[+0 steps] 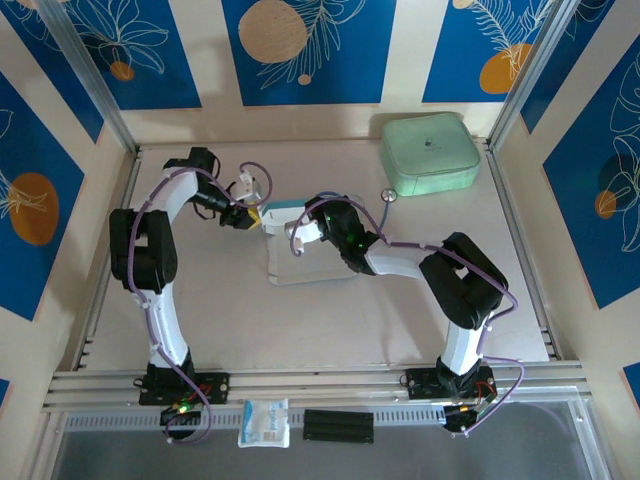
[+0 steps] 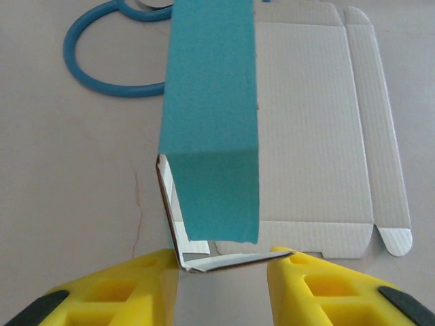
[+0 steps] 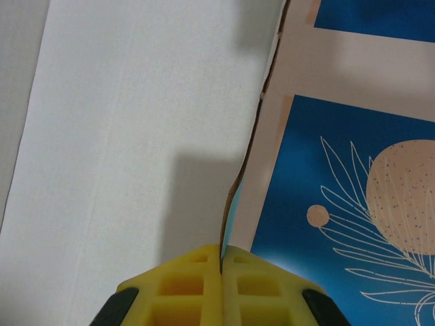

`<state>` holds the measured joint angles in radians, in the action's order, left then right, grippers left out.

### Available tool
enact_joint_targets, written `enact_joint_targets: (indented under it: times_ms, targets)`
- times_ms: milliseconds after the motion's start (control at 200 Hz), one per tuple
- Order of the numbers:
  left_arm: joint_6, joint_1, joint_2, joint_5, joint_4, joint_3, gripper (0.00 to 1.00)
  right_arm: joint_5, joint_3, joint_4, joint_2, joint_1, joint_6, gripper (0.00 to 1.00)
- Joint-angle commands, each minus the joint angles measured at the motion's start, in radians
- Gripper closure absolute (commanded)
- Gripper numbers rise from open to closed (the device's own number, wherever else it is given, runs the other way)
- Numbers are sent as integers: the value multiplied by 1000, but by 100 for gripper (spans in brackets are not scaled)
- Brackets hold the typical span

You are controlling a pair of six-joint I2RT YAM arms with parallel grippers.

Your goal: Fold the paper box

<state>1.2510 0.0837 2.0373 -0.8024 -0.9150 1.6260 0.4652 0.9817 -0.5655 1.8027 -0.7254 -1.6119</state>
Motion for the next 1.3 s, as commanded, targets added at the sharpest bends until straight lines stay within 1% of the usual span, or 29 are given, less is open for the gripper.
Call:
enact_joint_targets:
  times_ms: [0, 135, 285, 370, 470, 620, 675, 855, 905, 1031, 1096, 1146, 1216, 1296]
  targets:
    - [-182, 43, -48, -34, 114, -47, 59, 18, -6, 95, 38, -15, 3, 96]
    - [-283, 55, -66, -36, 165, -78, 57, 24, -9, 99, 37, -17, 9, 96]
    - [-377, 76, -92, -35, 258, -139, 56, 33, -13, 99, 34, -23, 13, 96]
    - [-449, 88, -108, 3, 329, -176, 56, 39, -12, 107, 32, -24, 20, 95]
    - [-479, 91, -127, 17, 357, -199, 55, 41, -17, 112, 27, -23, 23, 96]
    - [-596, 108, -120, 29, 327, -164, 46, 46, -16, 116, 21, -22, 31, 95]
    - [-617, 123, -121, 64, 330, -169, 45, 50, -14, 119, 23, -22, 33, 96]
    - [-719, 143, -131, 256, 407, -243, 44, 55, -24, 115, 22, -21, 36, 96]
    - [-737, 144, -140, 279, 421, -263, 43, 54, -29, 118, 18, -17, 37, 96]
    - [-777, 144, -213, 275, 531, -350, 32, 53, -32, 132, 13, -16, 50, 95]
    - [-791, 143, -270, 260, 606, -403, 22, 53, -32, 134, 14, -16, 55, 96]
    - [-795, 140, -315, 240, 639, -432, 16, 53, -31, 139, 14, -13, 61, 96]
    - [-793, 129, -364, 197, 650, -452, 9, 52, -31, 148, 13, -11, 68, 96]
    - [-775, 111, -406, 138, 616, -454, 6, 50, -32, 150, 10, -9, 73, 96]
